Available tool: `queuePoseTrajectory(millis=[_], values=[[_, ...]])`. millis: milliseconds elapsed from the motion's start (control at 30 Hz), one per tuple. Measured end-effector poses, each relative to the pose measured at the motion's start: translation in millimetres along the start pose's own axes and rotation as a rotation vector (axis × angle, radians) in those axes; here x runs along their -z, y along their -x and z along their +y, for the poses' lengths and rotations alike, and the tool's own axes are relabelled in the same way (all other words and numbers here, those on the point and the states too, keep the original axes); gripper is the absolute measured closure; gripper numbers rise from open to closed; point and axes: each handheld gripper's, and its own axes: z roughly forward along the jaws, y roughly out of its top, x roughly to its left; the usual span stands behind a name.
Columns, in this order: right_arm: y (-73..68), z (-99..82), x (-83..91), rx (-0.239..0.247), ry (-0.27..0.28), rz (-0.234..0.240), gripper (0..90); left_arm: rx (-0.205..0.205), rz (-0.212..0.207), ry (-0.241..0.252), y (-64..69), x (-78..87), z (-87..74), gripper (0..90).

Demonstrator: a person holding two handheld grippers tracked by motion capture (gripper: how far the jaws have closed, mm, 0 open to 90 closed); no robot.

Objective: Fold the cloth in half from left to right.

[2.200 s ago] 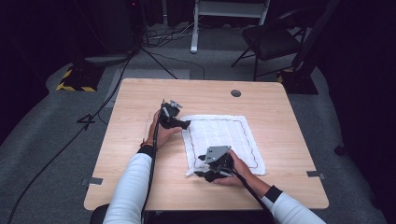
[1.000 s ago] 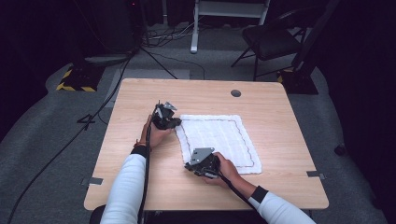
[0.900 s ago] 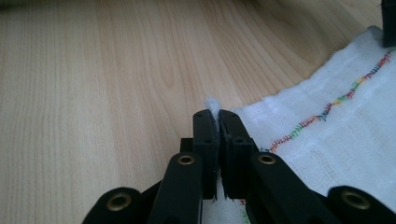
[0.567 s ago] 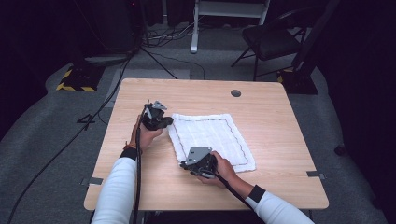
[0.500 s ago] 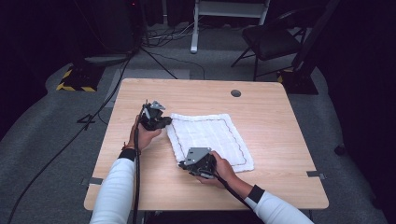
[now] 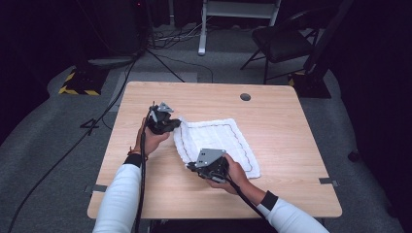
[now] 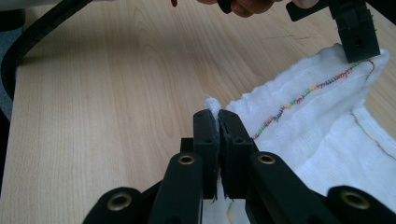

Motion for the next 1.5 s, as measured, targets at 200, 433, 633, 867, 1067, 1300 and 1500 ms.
queuePoseTrajectory(millis=[200,433,633,867,1067,1300,1500], values=[[13.0,-12.3,22.1,-0.038,0.014,-0.031,86.7,0.003,-0.02,0.013,12.0,-18.3,16.4,84.4],[25.7,-32.0,45.7,-0.079,0.017,-0.069,86.7,-0.007,-0.029,0.019,29.5,-38.9,35.0,84.4],[33.6,-50.7,64.0,-0.115,0.011,-0.102,86.7,-0.006,-0.04,0.022,43.5,-57.4,47.0,84.4],[40.4,-70.4,84.4,-0.139,0.0,-0.134,86.7,-0.02,-0.058,0.019,58.3,-77.0,60.3,84.4],[46.7,-85.3,97.0,-0.173,-0.008,-0.157,86.7,-0.031,-0.071,0.018,68.6,-92.9,69.1,84.3],[48.8,-98.2,106.9,-0.189,-0.026,-0.177,86.7,-0.055,-0.084,0.004,81.6,-110.0,77.2,84.3],[51.2,-110.7,116.1,-0.209,-0.049,-0.199,86.6,-0.064,-0.094,-0.005,90.4,-122.3,81.8,84.3]])
